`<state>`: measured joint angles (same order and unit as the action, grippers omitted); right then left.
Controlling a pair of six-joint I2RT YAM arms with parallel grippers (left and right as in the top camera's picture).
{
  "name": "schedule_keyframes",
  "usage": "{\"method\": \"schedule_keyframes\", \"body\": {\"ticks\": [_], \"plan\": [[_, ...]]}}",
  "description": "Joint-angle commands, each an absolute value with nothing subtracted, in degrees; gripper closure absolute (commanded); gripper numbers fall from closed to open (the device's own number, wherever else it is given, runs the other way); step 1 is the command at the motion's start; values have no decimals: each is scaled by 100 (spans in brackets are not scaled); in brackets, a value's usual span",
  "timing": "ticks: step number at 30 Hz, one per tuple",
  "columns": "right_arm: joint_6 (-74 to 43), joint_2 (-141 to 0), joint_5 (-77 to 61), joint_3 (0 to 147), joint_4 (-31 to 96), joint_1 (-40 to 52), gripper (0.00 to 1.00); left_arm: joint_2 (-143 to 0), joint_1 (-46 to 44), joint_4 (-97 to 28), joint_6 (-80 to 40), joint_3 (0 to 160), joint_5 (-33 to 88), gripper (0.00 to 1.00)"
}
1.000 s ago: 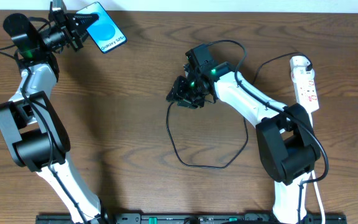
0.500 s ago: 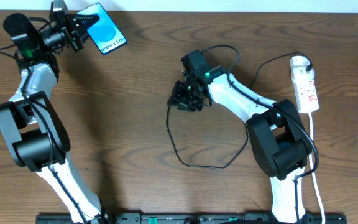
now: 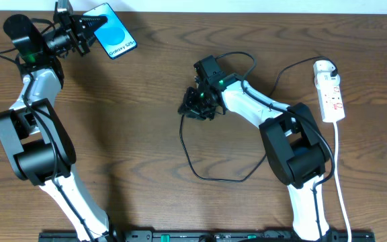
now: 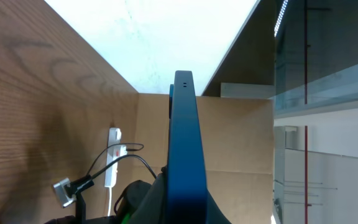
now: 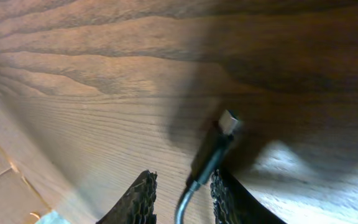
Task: Plug charger to phone and switch on socket
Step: 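Move the right gripper down to the black cable's connector end, then grasp the cable connector with the right gripper and lift it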
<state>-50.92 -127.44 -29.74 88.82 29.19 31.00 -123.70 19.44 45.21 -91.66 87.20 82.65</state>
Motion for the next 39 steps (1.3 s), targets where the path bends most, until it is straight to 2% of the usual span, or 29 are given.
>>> {"method": "schedule_keyframes", "body": {"ticks": [1,7,11,12,18,21,24,29,39], "plan": [[-5282,-13109,-3127,8930,2829,3129,73,-12160,1940,4578,-9067,8796,8381,93],[-5264,-13194,-3166,8930,2799,3116,80,-12160,1931,4578,-9067,8794,8383,93],[-5096,-13194,-3166,8930,2742,3085,98,-12160,1931,4578,-9067,8790,8381,93],[-5002,-13194,-3166,8930,2733,3072,99,-12160,1931,4578,-9067,8788,8381,93],[-3236,-13187,-3975,8932,2163,2851,99,-12160,1931,4578,-8840,8785,8436,92],[-2781,-13159,-4512,8952,2163,2674,99,-12160,1920,4578,-8809,8785,8493,93],[-2121,-13069,-5610,9028,2202,2425,99,-12160,1905,4578,-8809,8783,8512,93],[-1494,-12672,-6405,9045,2499,2217,99,-12160,1782,4580,-8656,8783,8833,93],[-226,-11491,-6506,9113,3802,2327,99,-12160,1302,4578,-8517,8755,9004,93]]}}
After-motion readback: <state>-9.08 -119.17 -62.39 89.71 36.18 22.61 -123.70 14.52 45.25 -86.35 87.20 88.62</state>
